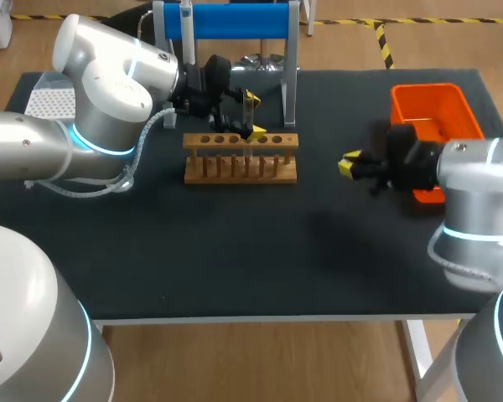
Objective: Invert the test tube, pick up the pipette, mount the tip to pipette, aspirate from beaker and dispense into the tube, eject the tip, return the pipette, and cap with the stopper.
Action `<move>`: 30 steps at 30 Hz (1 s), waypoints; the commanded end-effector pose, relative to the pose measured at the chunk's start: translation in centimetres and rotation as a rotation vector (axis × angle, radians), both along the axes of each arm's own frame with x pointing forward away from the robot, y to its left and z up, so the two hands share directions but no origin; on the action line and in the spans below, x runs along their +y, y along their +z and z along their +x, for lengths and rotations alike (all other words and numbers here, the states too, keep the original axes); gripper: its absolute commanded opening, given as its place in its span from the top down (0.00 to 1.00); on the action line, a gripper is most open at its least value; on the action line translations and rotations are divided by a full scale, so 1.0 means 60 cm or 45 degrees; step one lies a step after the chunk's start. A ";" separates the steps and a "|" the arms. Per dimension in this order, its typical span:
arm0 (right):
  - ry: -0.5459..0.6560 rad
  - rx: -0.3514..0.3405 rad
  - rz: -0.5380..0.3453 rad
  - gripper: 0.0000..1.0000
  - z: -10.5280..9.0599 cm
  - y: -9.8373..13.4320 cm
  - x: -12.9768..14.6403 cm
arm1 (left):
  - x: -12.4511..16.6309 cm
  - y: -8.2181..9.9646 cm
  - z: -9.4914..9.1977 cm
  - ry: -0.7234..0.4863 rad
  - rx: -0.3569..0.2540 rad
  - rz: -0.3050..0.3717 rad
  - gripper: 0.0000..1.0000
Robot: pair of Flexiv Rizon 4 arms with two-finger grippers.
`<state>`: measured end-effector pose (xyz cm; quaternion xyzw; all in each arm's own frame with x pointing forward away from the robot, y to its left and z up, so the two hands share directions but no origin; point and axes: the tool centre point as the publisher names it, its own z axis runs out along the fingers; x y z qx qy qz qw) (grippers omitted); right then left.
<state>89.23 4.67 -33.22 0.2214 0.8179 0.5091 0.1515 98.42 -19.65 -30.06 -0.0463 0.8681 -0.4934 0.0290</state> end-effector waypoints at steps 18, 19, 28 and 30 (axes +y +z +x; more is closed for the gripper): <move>0.465 0.002 -0.057 1.00 0.077 0.171 0.077 | 0.000 0.000 -0.001 0.001 -0.001 0.001 0.00; 0.477 0.006 -0.053 1.00 0.081 0.175 0.083 | 0.000 0.000 -0.001 0.001 -0.001 0.001 0.00; 0.527 0.044 -0.039 1.00 0.119 0.200 0.133 | 0.000 0.000 -0.001 0.001 -0.001 0.001 0.00; 0.538 0.050 -0.046 1.00 0.126 0.203 0.143 | 0.000 0.000 -0.001 0.001 -0.001 0.001 0.00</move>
